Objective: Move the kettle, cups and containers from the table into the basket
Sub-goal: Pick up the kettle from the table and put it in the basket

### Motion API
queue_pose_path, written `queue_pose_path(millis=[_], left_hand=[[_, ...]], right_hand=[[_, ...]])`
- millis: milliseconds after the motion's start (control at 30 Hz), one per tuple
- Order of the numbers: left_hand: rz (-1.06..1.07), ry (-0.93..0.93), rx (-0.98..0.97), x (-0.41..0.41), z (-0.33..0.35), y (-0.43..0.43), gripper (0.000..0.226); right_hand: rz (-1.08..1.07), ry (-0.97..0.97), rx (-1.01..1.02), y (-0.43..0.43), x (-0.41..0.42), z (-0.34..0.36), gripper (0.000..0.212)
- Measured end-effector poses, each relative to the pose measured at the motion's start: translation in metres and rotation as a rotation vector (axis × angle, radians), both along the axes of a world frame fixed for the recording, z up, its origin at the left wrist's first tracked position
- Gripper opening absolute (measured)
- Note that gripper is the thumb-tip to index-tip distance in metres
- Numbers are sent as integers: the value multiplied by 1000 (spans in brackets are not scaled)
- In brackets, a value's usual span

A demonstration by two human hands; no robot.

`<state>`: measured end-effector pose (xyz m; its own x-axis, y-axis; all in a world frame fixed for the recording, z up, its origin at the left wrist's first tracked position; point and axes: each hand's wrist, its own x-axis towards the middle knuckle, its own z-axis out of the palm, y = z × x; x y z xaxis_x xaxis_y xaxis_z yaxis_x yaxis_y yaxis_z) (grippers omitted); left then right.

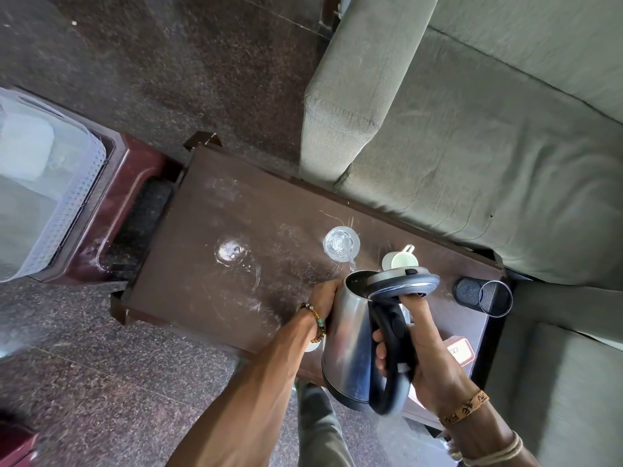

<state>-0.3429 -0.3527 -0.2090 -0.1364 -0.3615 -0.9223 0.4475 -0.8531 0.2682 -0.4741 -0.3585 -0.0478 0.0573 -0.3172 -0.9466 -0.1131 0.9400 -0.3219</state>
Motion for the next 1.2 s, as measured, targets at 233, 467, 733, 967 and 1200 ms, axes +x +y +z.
queue_pose_path(millis=[233, 467, 733, 967, 1200], left_hand=[[-22, -31, -2, 0, -1, 1, 13], [-51, -73, -7, 0, -2, 0, 15], [-67, -48, 0, 1, -1, 1, 12], [-63, -43, 6, 2, -2, 3, 12], [-52, -49, 10, 0, -4, 5, 9]], right_hand=[[29, 18, 17, -1, 1, 1, 89], [36, 16, 26, -2, 2, 3, 84], [16, 15, 35, -2, 3, 3, 85], [14, 4, 31, -1, 4, 5, 88], [-18, 10, 31, -1, 5, 6, 85]])
